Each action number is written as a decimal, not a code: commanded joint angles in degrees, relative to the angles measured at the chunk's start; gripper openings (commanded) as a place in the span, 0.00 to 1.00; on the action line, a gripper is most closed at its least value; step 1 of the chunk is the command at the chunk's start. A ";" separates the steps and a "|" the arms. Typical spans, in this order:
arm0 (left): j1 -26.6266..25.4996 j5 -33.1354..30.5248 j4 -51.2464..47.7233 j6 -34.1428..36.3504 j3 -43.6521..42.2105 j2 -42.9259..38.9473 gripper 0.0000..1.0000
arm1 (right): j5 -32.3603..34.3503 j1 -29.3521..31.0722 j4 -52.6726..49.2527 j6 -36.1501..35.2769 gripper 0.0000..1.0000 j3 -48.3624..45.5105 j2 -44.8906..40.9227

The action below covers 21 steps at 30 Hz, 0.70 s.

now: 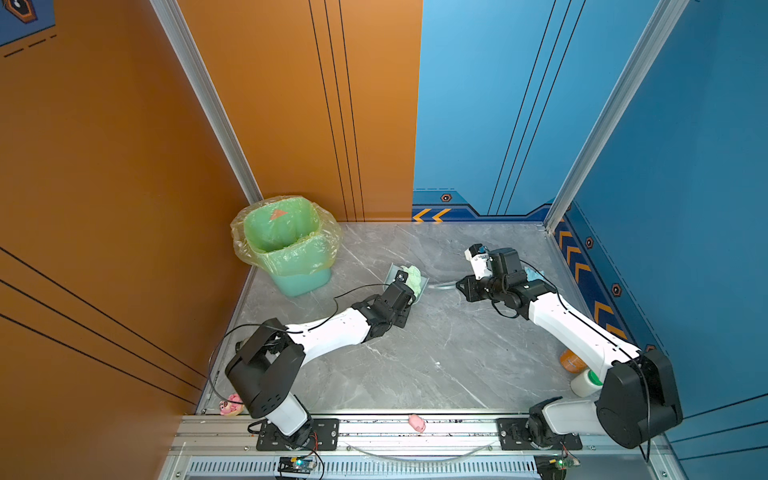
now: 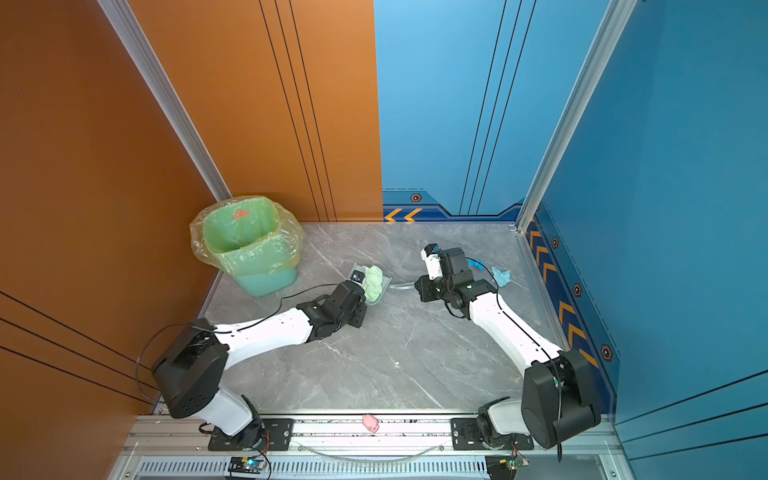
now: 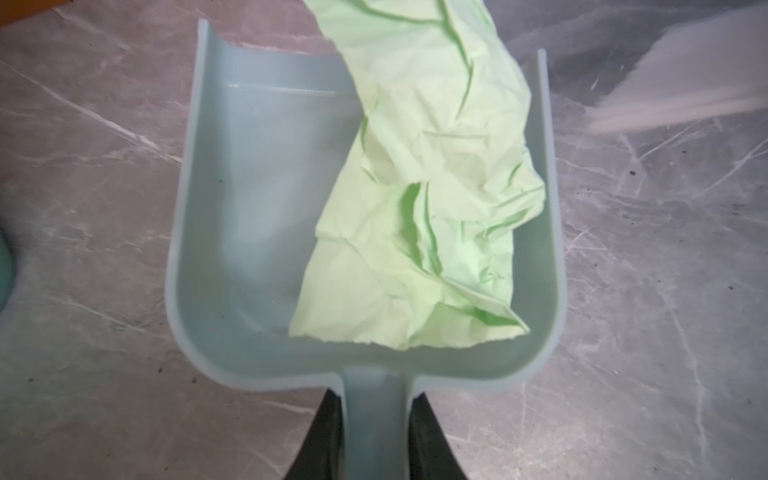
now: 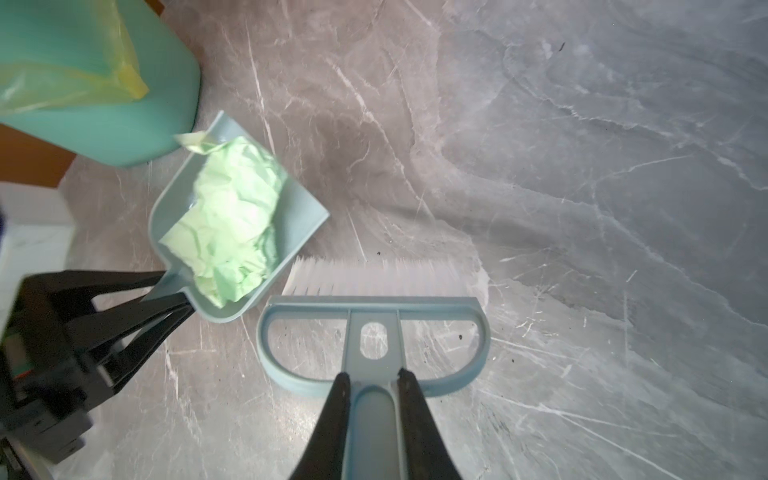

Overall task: Sweep away the paper scraps from the table
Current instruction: 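Lift the dustpan with the left gripper and carry it to the green bin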

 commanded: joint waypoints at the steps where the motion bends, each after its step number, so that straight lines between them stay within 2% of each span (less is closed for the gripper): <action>1: 0.78 -3.05 -6.66 1.38 1.99 -4.06 0.00 | -1.95 -0.91 4.00 2.94 0.00 -0.96 -0.94; 15: 4.11 -5.80 -18.20 2.42 7.78 -18.22 0.00 | -1.28 -1.23 4.59 3.67 0.00 -1.46 0.96; 21: 9.14 -4.33 -22.36 2.18 9.75 -24.64 0.00 | -0.59 -0.79 4.48 3.50 0.00 -1.47 1.26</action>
